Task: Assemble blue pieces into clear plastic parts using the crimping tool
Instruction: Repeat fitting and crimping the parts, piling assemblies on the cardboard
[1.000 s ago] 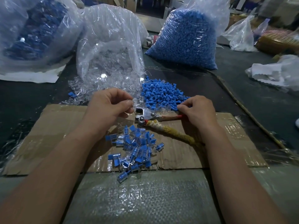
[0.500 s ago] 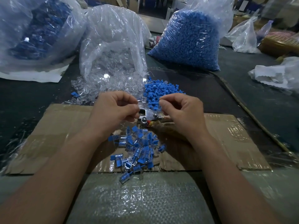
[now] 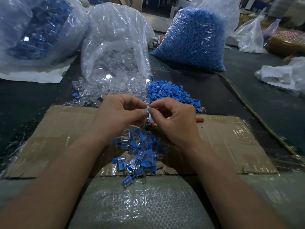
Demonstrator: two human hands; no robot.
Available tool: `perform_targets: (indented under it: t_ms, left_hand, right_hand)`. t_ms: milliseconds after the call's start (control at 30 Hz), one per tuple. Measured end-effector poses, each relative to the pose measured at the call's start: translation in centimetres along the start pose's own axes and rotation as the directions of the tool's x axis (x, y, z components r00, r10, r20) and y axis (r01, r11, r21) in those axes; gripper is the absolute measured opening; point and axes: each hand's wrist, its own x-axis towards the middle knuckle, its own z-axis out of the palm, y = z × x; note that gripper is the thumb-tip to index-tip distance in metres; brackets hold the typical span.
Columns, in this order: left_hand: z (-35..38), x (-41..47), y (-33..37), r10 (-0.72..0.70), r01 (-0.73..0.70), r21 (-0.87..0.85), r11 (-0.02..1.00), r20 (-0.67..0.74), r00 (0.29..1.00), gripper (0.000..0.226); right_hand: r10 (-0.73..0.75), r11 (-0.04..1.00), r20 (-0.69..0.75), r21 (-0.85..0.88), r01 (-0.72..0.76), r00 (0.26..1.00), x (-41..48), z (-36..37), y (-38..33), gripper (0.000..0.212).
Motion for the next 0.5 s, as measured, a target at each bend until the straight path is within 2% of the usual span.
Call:
perform_targets:
  t_ms: [300, 500]
  left_hand:
    - [-0.2, -0.16, 0.01, -0.002, 0.002, -0.022, 1.0, 0.028, 1.0, 0.009]
    - [-0.36, -0.16, 0.24, -0.009, 0.012, -0.075, 0.997, 0.041, 0.999, 0.009]
  right_hand:
    - [0.02, 0.999, 0.078, 0.039, -0.023, 0.997, -0.02, -0.21, -0.08, 0.012]
    - [-0.067, 0.998, 0.059, 0.02, 0.066, 0.996, 0.19, -0.43, 0.05, 0.019]
